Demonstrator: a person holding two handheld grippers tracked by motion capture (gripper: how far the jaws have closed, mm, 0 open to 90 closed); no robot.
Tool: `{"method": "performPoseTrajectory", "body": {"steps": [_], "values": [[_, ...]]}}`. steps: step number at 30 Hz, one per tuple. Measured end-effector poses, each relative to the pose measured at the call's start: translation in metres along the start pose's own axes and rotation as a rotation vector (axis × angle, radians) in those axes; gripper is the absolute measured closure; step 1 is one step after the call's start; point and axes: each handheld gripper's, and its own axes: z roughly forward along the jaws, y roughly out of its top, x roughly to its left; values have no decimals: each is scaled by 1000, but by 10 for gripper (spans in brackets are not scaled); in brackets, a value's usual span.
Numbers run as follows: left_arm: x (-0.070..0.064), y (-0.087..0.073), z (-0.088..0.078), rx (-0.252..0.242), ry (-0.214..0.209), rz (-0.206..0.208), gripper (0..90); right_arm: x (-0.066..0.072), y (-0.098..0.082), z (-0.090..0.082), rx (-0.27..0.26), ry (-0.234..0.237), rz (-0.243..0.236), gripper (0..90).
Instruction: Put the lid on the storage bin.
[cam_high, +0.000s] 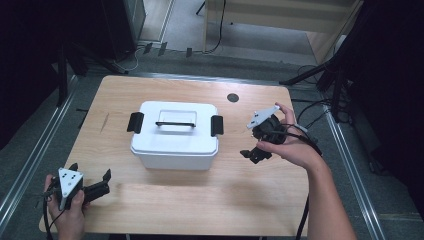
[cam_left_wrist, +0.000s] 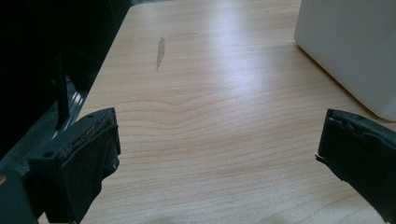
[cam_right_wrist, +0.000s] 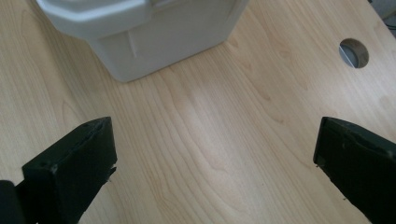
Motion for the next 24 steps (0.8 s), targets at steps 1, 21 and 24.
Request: {"method": "performPoseTrajectory", "body": {"steps": [1, 21, 24], "values": [[0, 0, 0, -3, 1, -1, 0, 1, -5, 1, -5, -2, 13, 0], [-1, 0, 0, -1, 1, 7, 0, 9, -71, 12, -57, -26, 116, 0], [-1, 0, 0, -2, 2, 8, 0, 10, -80, 13, -68, -33, 131, 0]]}}
